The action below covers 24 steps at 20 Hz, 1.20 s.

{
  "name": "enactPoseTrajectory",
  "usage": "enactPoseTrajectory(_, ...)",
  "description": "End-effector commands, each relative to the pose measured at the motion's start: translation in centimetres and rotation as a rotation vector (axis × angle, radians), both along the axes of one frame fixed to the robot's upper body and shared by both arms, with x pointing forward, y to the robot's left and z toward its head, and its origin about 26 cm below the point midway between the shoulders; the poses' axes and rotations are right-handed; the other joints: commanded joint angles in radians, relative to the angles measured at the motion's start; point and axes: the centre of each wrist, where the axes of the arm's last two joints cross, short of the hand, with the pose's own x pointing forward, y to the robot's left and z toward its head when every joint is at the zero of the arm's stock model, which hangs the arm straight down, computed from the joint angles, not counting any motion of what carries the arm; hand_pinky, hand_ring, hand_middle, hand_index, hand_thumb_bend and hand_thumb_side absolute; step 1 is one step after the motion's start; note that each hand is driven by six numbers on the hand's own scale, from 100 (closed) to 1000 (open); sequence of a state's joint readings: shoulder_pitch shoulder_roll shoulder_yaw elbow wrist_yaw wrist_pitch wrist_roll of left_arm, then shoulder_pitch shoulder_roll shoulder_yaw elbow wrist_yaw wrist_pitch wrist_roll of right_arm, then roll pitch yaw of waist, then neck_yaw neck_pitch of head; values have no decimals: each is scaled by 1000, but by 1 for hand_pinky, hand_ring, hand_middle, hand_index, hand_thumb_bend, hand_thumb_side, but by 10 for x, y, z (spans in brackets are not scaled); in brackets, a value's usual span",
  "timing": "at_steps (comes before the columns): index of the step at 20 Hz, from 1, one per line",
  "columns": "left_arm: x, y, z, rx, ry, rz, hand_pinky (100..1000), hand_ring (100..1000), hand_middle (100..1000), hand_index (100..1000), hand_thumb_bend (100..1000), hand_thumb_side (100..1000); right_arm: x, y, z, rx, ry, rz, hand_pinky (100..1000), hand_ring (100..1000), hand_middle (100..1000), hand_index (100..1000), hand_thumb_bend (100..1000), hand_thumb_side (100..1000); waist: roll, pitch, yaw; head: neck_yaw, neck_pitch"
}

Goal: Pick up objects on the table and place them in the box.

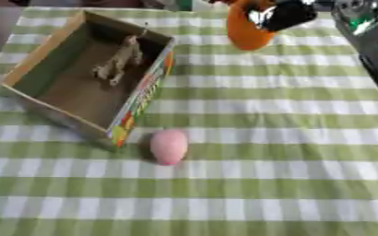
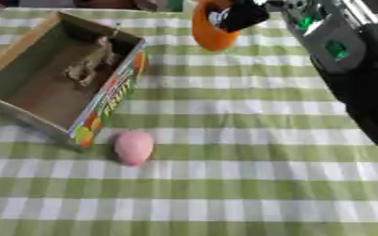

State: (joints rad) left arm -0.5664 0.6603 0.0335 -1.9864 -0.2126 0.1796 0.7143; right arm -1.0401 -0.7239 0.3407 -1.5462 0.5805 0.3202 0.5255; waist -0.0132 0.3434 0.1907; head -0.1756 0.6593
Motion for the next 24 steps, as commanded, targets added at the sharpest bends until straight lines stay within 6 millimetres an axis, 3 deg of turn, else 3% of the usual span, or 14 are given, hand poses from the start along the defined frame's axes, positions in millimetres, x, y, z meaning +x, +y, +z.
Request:
enactPoseTrajectory(1, -5, 2, 11, 26, -38, 11, 765, 751, 756, 883, 105, 1000, -7, 10, 17, -7, -46, 22, 705, 679, 490, 567, 100, 411, 2, -29, -1, -6, 4)
enactPoseTrajectory(5, -5, 2, 11, 27, -39, 9, 765, 751, 756, 883, 106, 1000, -6, 34, 27, 10, -64, 68, 707, 681, 491, 569, 100, 406, -1, -32, 1, -16, -3)
enactPoseTrajectory(12, -5, 1, 11, 25, -44, 0, 766, 752, 756, 883, 106, 1000, -1, 75, 34, 22, -66, 147, 710, 684, 491, 572, 100, 401, -6, -31, 8, -80, -26)
enactPoseTrajectory(22, -5, -4, 18, 24, -72, -29, 767, 753, 756, 883, 107, 1000, 17, 120, 22, 19, -45, 190, 712, 687, 492, 576, 100, 393, -16, -9, 38, -121, -45)
enactPoseTrajectory(23, -5, -5, 18, 24, -75, -31, 768, 754, 756, 883, 107, 1000, 18, 124, 20, 20, -45, 196, 713, 688, 491, 577, 100, 306, -17, -7, 40, -122, -46)
enactPoseTrajectory(24, -5, -5, 19, 23, -79, -34, 768, 754, 757, 883, 108, 1000, 19, 129, 18, 20, -41, 204, 713, 688, 492, 577, 100, 391, -19, -4, 43, -124, -47)
